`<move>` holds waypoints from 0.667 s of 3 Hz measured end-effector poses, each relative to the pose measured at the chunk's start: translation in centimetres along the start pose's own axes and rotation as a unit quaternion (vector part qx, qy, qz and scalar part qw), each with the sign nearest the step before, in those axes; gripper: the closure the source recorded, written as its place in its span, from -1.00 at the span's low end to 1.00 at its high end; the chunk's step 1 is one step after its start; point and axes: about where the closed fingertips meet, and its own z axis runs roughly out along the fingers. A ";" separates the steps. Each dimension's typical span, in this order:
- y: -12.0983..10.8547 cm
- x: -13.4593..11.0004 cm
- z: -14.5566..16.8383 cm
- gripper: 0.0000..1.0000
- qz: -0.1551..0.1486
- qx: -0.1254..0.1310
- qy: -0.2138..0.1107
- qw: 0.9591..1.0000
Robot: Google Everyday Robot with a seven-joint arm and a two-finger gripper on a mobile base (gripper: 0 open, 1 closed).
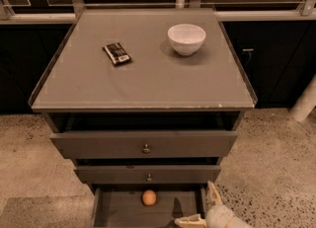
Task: Pick orange from bottom drawer and place on counter
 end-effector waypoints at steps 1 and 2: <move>0.1 4.8 3.7 -1.00 0.052 0.002 -0.001 0.999; 0.1 7.9 5.9 -1.00 0.087 0.001 0.009 0.996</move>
Offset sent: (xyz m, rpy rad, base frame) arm 0.0280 0.0274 -0.1381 0.1495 0.1957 -0.0922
